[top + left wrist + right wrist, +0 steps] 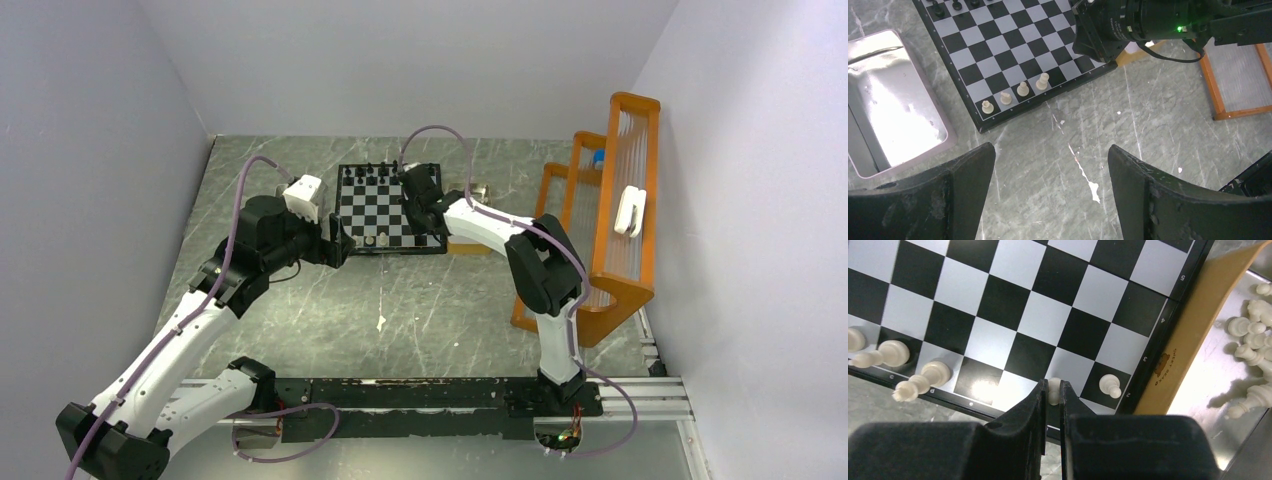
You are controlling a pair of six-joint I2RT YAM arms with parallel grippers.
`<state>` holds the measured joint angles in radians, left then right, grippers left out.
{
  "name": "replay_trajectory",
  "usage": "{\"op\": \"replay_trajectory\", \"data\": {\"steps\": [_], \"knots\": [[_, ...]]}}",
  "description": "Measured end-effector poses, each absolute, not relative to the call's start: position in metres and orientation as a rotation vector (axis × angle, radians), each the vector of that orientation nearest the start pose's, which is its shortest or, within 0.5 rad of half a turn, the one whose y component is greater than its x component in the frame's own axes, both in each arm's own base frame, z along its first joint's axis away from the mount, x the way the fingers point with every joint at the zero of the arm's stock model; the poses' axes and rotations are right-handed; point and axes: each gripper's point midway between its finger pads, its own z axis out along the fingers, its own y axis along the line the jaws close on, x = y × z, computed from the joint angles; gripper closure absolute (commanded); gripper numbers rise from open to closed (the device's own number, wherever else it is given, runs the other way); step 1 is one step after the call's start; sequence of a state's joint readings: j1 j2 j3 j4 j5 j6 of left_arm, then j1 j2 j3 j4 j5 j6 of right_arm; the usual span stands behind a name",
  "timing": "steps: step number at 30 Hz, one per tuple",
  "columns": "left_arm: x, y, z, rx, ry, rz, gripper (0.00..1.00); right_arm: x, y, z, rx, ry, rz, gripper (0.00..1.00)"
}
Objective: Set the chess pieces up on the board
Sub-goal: Place the chess piece on the chessboard.
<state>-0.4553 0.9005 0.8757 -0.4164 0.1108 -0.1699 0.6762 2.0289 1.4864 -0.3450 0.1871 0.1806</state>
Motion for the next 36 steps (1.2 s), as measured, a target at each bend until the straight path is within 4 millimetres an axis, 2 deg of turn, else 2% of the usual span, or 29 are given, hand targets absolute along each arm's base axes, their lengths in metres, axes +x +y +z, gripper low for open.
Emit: {"op": "replay_trajectory", "data": {"steps": [6,36], "knots": [[0.266,-0.160,0.231,0.362,2.014,-0.506,0.13,0.407,0.291,0.045,-0.520,2.404,0.123,0.87],[0.266,-0.160,0.231,0.362,2.015,-0.506,0.13,0.416,0.290,0.039,-0.501,2.389,0.082,0.84]]}}
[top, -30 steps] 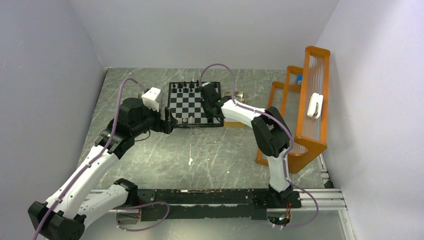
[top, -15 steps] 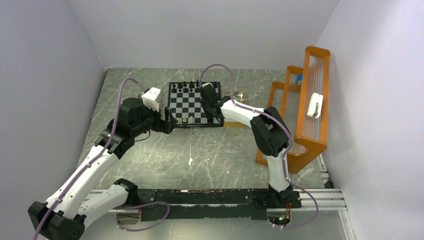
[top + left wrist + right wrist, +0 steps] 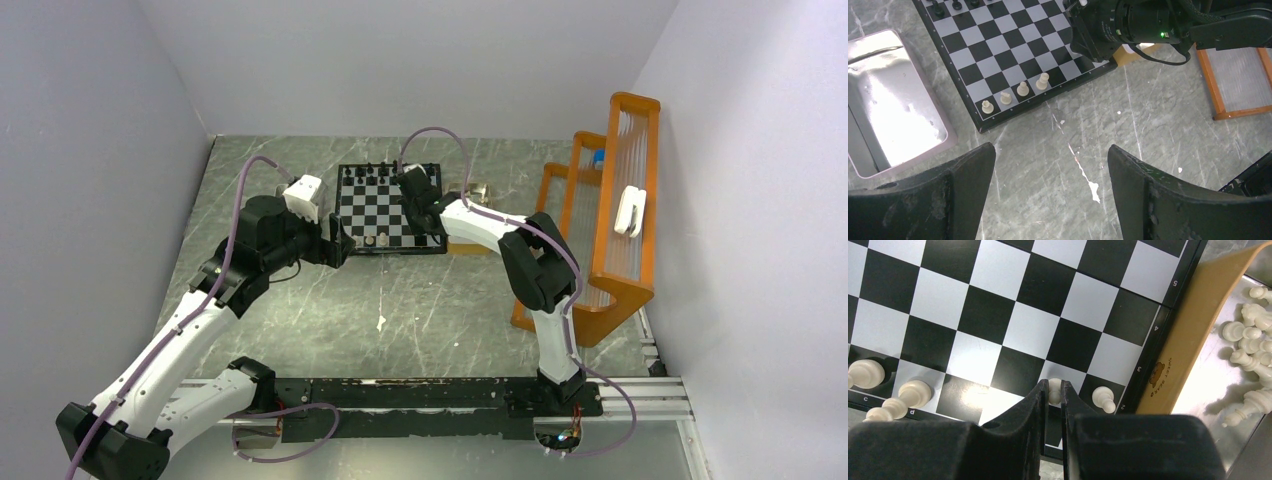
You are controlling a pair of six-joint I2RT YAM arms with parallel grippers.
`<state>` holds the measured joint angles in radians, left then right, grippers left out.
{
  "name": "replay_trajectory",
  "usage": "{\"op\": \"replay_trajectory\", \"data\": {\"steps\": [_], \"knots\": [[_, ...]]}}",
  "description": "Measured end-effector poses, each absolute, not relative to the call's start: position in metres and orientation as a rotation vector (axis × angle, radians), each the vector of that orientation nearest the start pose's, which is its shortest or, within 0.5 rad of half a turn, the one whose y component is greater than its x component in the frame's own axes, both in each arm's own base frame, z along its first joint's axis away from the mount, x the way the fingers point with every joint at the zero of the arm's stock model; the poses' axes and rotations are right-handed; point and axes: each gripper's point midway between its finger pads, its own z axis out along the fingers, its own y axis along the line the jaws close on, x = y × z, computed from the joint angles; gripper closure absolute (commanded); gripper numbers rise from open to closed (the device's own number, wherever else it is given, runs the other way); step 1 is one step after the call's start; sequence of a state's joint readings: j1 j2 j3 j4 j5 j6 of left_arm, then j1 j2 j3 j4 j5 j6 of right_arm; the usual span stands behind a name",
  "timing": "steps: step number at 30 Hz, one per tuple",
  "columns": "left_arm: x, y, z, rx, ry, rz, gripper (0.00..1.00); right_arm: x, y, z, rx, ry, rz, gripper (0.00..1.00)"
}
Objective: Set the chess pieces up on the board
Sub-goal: Place the chess piece on the chessboard.
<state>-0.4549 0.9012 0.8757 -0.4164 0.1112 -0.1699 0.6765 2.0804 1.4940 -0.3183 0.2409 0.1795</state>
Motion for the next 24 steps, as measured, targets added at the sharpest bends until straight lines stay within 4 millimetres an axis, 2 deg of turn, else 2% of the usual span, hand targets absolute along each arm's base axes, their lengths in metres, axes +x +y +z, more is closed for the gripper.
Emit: {"op": "replay_trajectory", "data": {"steps": [18,24], "knots": [[0.2658,-0.1595,0.2312,0.362,2.015,-0.506,0.13,0.4190,0.2914,0.0390,-0.499,2.388,0.079,0.78],[0.2658,-0.1595,0.2312,0.362,2.015,-0.506,0.13,0.4187,0.2911,0.0387,-0.500,2.391,0.077,0.79]]}}
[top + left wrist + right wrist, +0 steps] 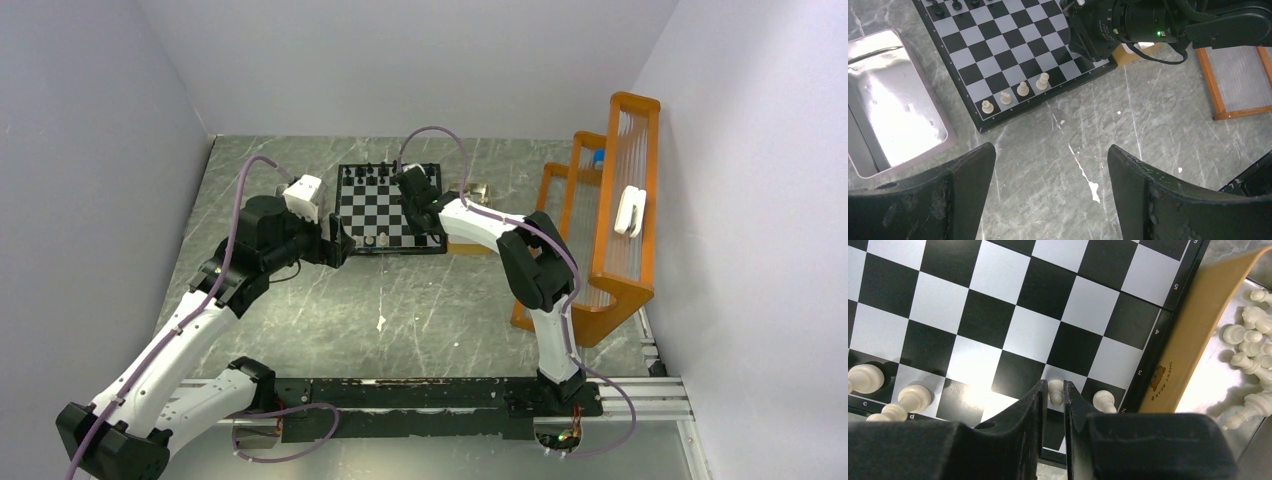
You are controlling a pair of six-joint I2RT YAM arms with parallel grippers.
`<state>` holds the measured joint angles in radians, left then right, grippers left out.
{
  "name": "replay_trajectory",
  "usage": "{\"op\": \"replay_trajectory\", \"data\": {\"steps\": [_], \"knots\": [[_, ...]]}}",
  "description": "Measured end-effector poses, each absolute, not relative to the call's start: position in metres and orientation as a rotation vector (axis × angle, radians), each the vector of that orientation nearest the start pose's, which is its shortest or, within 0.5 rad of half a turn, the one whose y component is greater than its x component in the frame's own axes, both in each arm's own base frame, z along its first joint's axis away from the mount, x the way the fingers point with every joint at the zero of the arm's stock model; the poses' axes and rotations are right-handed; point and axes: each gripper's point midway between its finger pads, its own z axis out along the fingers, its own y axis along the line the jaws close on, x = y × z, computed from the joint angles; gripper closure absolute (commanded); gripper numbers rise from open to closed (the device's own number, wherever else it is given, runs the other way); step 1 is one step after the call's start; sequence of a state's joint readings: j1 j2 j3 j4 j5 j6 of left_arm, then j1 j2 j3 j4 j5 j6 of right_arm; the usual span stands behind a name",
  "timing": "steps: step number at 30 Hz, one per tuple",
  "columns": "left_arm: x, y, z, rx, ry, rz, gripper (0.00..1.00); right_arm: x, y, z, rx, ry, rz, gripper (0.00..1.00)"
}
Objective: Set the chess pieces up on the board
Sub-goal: Place the chess piece on the chessboard.
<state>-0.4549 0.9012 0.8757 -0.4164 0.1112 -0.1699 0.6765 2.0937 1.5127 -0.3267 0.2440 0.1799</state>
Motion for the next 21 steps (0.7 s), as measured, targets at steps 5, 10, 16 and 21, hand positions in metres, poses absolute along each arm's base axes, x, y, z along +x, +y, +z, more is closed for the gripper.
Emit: {"op": "replay_trajectory", "data": {"steps": [5,10,16,21], "knots": [[0.2658,-0.1595,0.2312,0.362,2.015,-0.506,0.13,0.4182,0.2907,0.0386,-0.501,2.396,0.074,0.81],[0.2658,-0.1595,0.2312,0.362,2.015,-0.506,0.13,0.4184,0.2906,0.0388,-0.500,2.395,0.073,0.82],[0.2658,-0.1595,0.2312,0.362,2.015,-0.506,0.13,0.4186,0.2902,0.0390,-0.495,2.394,0.066,0.82],[0.2658,-0.1595,0.2312,0.362,2.015,-0.506,0.13,0.4186,0.2903,0.0391,-0.492,2.394,0.066,0.82]]}}
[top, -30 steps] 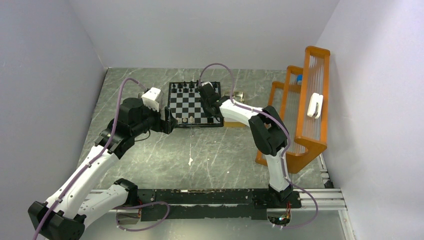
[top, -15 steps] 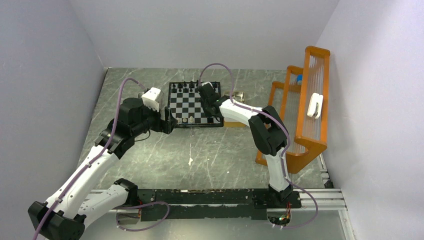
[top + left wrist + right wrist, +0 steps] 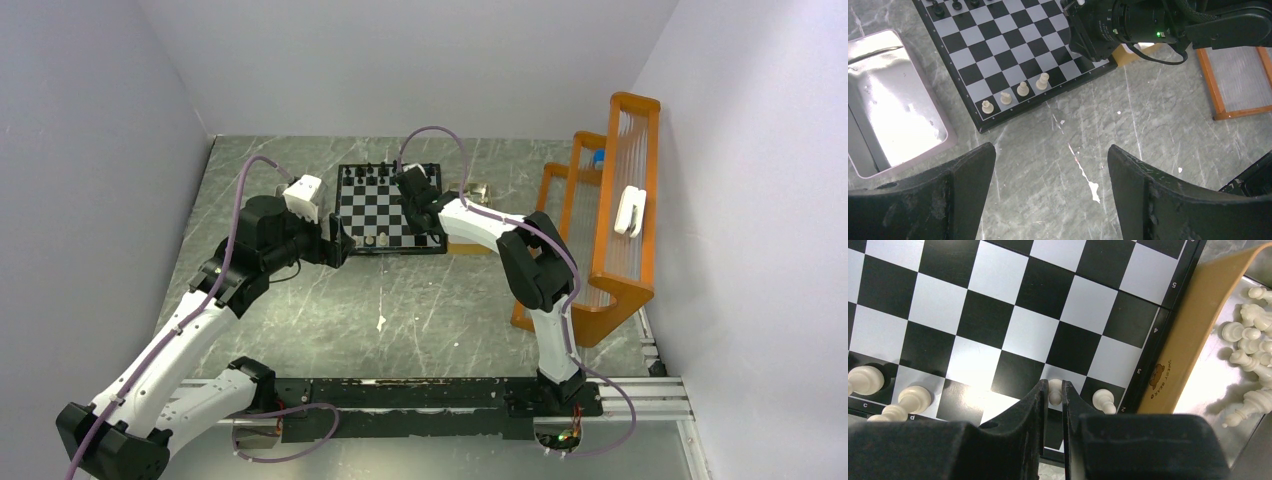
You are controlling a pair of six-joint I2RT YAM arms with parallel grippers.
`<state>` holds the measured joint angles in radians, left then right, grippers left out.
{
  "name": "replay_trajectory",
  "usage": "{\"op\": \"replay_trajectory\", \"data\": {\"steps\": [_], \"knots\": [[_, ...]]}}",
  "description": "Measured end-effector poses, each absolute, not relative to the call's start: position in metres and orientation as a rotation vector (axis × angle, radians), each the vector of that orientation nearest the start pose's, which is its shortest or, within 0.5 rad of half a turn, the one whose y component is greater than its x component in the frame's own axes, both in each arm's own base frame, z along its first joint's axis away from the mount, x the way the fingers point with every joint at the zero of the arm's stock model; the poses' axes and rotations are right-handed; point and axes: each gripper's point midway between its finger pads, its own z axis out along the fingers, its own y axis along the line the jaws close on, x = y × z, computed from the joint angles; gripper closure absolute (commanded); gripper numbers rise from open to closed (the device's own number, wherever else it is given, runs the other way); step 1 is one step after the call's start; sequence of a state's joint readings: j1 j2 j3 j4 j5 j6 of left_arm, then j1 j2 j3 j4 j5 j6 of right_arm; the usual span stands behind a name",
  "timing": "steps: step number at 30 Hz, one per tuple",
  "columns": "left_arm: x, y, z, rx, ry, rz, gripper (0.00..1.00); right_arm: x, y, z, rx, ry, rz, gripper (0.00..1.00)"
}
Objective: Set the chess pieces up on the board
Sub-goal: Place the chess piece on the chessboard.
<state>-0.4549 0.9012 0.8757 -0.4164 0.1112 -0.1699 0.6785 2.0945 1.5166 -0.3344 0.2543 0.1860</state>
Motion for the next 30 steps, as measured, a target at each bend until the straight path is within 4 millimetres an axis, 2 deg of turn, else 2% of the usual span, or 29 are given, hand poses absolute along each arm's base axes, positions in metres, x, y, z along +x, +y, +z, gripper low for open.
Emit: {"op": "replay_trajectory", "data": {"steps": [23,30], "knots": [[0.2658,-0.1595,0.2312,0.362,2.015,-0.506,0.13,0.4183,0.2891,0.0380,-0.466,2.399,0.063,0.82],[0.2658,-0.1596,0.2312,0.362,2.015,-0.507,0.13,0.4183,0.2889,0.0380,-0.464,2.399,0.063,0.78]]}}
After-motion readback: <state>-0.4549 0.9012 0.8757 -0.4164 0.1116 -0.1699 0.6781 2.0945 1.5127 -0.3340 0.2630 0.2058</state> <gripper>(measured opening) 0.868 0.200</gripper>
